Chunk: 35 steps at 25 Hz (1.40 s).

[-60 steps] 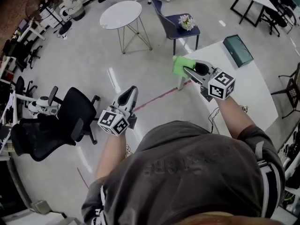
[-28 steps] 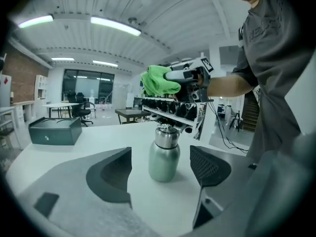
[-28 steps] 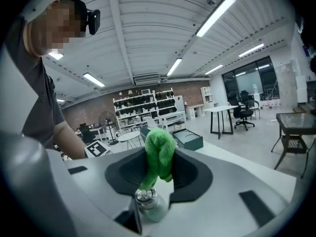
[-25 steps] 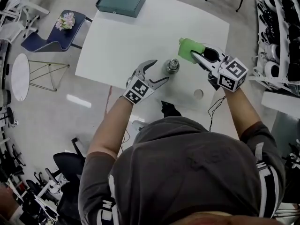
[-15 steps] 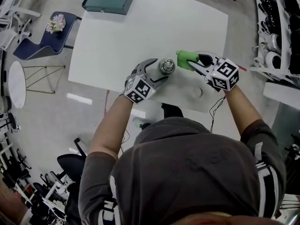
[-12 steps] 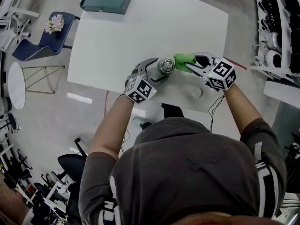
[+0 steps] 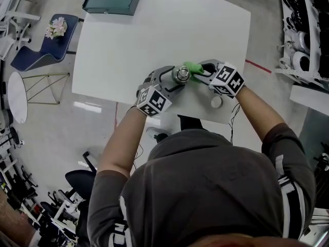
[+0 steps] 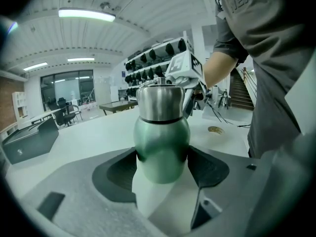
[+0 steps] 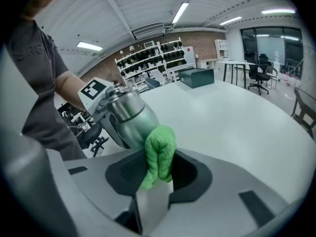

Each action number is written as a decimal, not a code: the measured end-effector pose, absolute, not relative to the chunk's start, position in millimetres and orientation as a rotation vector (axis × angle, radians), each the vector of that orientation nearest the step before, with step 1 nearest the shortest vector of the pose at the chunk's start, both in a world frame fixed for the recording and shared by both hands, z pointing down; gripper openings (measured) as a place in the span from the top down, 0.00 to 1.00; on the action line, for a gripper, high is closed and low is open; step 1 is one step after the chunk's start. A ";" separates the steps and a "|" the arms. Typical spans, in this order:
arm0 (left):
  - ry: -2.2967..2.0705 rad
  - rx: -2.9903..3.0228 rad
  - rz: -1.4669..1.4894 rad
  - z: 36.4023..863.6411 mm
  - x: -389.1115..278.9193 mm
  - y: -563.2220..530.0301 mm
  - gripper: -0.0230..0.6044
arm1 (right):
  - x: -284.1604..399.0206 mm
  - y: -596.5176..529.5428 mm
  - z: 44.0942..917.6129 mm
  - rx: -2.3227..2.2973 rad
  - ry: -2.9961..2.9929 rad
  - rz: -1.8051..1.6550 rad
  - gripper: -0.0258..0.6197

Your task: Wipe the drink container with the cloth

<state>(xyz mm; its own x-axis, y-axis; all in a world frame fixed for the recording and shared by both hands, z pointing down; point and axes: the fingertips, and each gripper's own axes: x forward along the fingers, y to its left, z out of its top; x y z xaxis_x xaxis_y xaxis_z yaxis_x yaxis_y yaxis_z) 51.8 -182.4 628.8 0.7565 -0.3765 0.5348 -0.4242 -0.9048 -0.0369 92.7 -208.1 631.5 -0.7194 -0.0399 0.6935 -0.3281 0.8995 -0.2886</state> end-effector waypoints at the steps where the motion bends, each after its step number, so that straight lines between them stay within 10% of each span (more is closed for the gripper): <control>1: -0.652 2.860 0.841 628.8 52.3 -182.2 0.45 | 92.7 -208.4 637.2 0.247 -2.317 0.508 0.80; 35: -0.638 2.872 0.828 629.1 50.3 -183.9 0.45 | 43.1 -244.1 643.4 -0.484 -2.112 0.406 0.81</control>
<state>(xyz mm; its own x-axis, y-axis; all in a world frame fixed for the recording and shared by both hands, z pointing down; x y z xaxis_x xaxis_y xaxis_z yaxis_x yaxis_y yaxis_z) 50.3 -183.9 629.1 0.7664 -0.3685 0.5261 -0.4146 -0.9094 -0.0331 43.1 -244.1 643.4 -0.5151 0.4837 0.7076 0.1866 0.8690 -0.4582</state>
